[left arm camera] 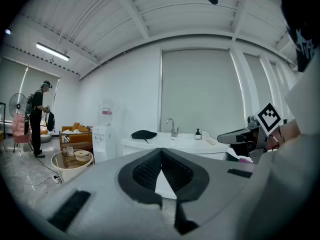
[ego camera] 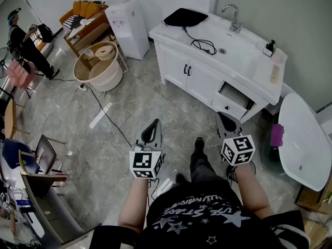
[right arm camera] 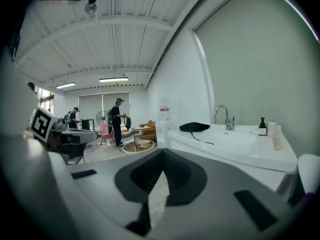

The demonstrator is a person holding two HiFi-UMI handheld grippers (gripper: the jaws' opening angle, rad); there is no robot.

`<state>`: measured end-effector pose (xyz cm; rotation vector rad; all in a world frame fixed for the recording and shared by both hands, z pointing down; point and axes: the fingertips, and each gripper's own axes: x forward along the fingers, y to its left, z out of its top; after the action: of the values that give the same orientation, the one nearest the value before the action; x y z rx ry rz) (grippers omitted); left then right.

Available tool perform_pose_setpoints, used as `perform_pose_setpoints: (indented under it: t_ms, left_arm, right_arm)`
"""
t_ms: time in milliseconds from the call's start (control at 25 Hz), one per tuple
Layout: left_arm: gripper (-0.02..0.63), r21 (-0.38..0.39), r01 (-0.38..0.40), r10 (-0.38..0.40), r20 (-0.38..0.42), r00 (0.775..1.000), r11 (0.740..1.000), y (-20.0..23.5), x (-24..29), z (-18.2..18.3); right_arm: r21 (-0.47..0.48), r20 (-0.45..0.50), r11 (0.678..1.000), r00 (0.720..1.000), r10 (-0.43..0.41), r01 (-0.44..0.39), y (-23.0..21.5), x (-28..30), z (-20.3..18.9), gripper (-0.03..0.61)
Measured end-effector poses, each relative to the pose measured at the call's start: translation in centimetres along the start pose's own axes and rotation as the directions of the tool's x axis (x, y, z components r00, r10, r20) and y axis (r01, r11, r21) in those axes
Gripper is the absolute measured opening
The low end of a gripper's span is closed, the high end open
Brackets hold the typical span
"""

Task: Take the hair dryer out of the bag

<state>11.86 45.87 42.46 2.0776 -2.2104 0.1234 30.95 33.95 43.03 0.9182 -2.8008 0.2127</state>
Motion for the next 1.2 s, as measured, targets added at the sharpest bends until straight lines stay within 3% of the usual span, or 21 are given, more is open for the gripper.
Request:
perform_pose_setpoints:
  t_ms: [480,720,960,1200]
  left_arm:
    - [0.011,-0.016,-0.032,0.031,-0.018,0.999,0.999,0.3,-1.3,-1.3]
    - [0.011,-0.010,-0.054,0.053,-0.029,0.998,0.999,1.4,-0.2,-1.5]
    - [0.011,-0.004,-0.069,0.069,-0.044,0.997,0.998,3.3,3.5,-1.6]
    - [0.011,-0.006,-0.101,0.100,-0.072,0.992,0.995,6.5,10.7,-1.4]
  right_arm:
    - [0.006,-0.013,1.000,1.000,0.009,-0.009,0.0,-0.2,-1.1,0.005]
    - [0.043,0.042,0.999,0.999,0.025,-0.027,-0.7,1.1,-0.4,0.005]
    - [0.022,0.003,0.999,0.999,0.044,-0.044,-2.6,5.5,-0.7,0.006]
    - [0.028,-0.032,0.998,0.998,0.058,-0.058,-6.7,13.6,0.4,0.006]
